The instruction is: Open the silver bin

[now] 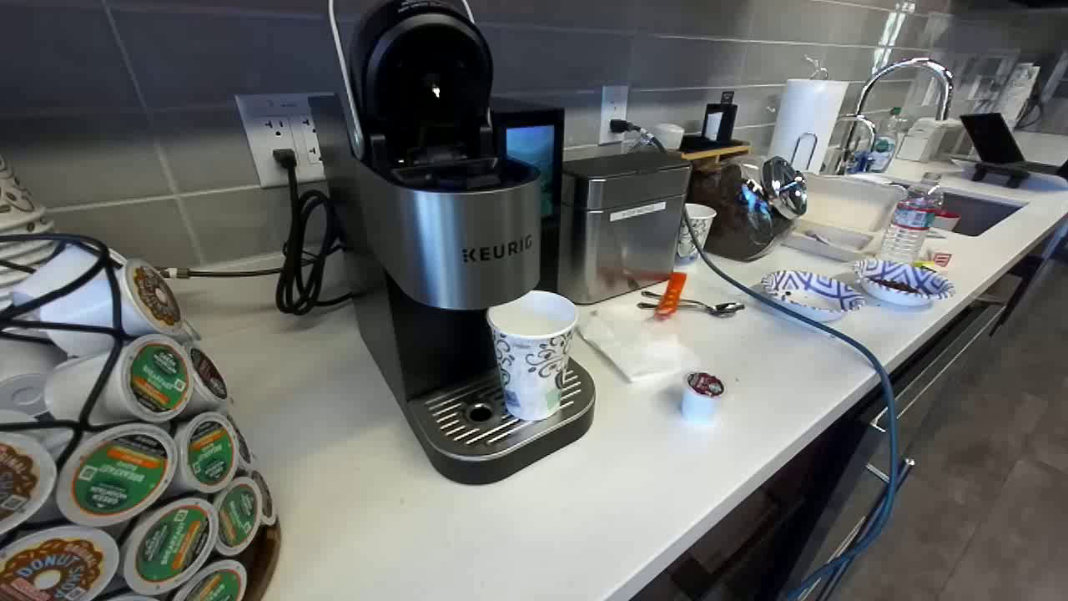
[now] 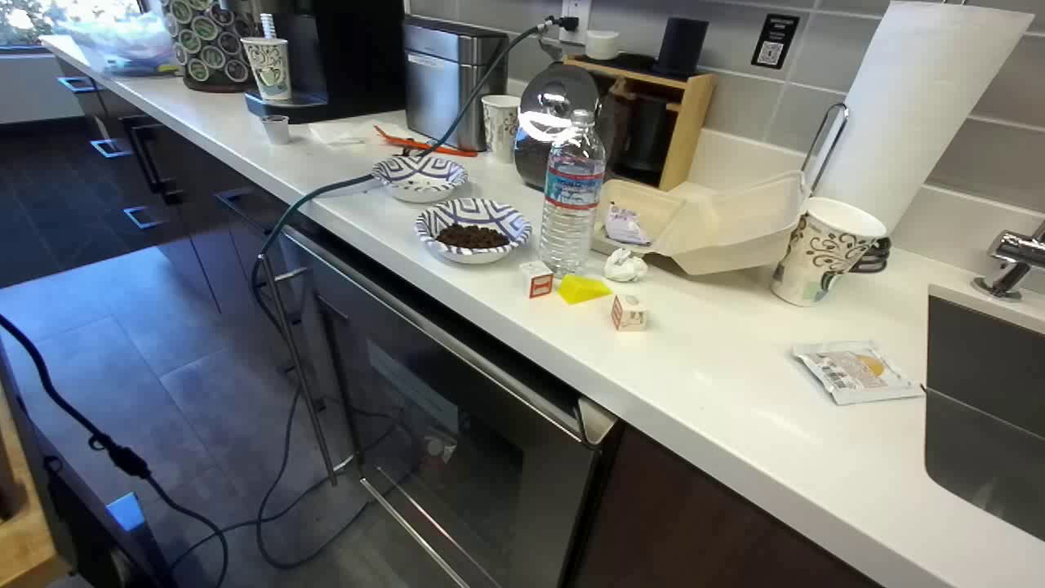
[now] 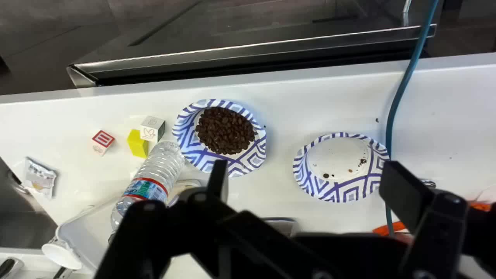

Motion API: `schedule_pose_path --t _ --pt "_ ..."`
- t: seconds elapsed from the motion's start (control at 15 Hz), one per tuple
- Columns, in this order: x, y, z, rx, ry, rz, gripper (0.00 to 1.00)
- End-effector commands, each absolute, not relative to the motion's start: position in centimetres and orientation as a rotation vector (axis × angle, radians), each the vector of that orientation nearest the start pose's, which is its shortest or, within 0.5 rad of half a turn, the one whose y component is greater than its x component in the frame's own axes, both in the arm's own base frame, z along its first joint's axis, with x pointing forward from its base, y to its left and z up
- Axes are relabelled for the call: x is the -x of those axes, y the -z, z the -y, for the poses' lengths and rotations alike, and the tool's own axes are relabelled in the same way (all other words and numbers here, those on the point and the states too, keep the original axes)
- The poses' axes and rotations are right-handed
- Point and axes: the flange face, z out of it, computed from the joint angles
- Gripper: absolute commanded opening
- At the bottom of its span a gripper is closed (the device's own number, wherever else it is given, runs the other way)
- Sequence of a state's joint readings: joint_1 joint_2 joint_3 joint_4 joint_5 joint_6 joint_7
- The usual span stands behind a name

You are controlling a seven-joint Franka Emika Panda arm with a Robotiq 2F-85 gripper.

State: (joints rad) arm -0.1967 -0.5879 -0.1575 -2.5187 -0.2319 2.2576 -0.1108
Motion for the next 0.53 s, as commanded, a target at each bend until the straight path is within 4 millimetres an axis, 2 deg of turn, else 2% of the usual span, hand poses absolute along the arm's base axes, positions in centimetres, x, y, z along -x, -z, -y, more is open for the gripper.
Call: schedule_pose_path --t 0.0,0.33,0.4,0.47 --pt "-37.3 -50.8 15.0 3.283 0.481 -0.186 1.0" --pt "-37.3 -50.8 15.0 3.283 0.481 -0.186 1.0" --pt "-37.9 -51.2 14.4 3.283 0.561 -0.154 1.0" --pt "-39.2 -52.1 12.9 3.306 0.682 -0.022 1.0"
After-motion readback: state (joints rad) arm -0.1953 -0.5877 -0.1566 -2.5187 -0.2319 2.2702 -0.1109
